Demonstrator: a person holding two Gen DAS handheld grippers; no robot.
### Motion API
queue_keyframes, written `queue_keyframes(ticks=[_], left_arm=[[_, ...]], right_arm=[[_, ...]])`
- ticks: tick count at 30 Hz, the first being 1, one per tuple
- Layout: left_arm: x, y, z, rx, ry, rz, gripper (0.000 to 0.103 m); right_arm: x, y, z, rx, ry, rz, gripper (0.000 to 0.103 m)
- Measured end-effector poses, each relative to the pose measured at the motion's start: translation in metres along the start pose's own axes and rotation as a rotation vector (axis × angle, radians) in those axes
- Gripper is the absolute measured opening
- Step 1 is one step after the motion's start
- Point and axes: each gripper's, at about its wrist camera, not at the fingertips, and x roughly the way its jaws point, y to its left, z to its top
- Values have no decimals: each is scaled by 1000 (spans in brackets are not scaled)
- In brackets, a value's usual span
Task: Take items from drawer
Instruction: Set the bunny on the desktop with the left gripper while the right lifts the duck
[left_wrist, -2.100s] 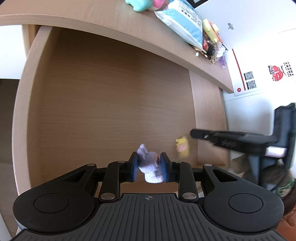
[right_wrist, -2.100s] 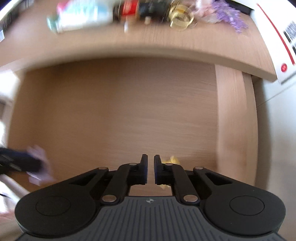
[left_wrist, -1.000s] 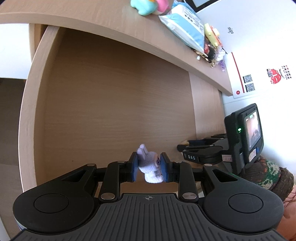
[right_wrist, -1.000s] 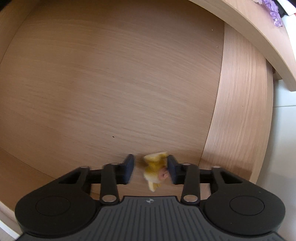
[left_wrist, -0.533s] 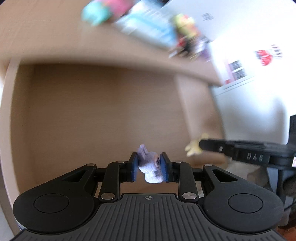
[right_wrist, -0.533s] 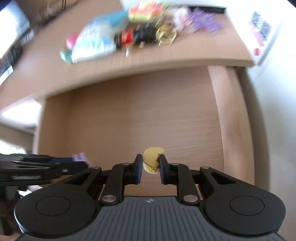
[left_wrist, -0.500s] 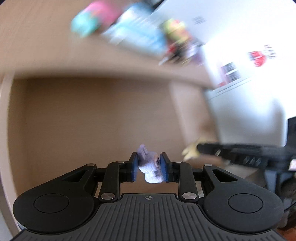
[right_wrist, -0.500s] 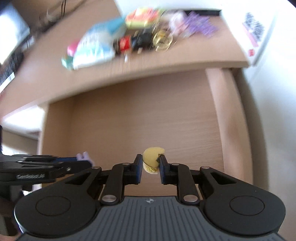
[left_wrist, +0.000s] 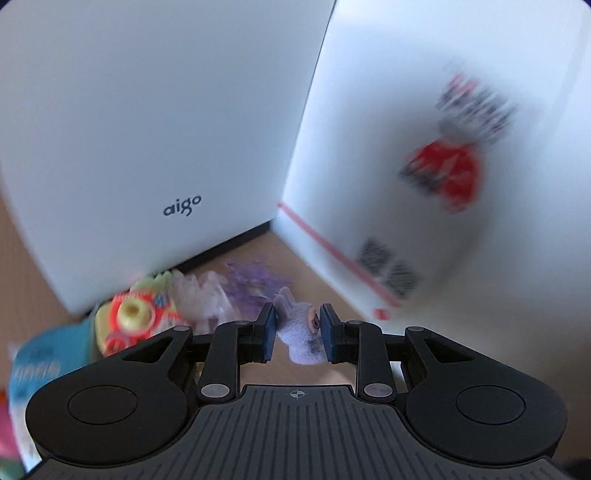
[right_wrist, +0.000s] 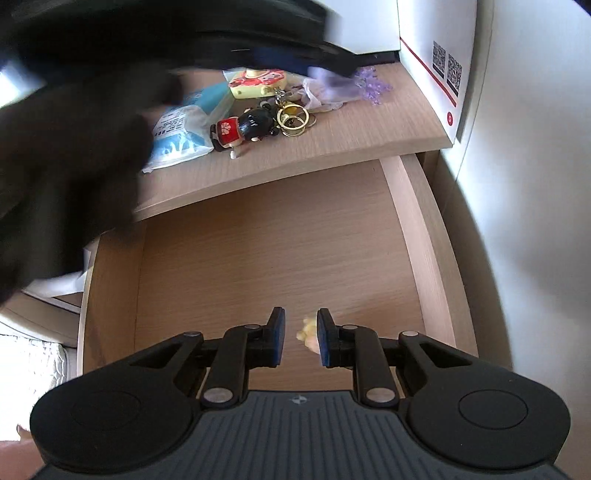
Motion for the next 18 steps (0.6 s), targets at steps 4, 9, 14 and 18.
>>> queue_keyframes(ticks=[4,9,14,18], left_arm=[[24,-2,-7,26,24,57,33],[13,2,-4,-38,-4,25,32],[-36,15,-4,-128,-94,-20,32],[-75,29,-16,-221,-128,3,32]], right_arm=[[2,-7,-6,12,-6,1,18],[8,-29,-4,59,7,-22,18],[18,-38,4,44,45,-12,20],[39,-31,14,37,91,36,27]])
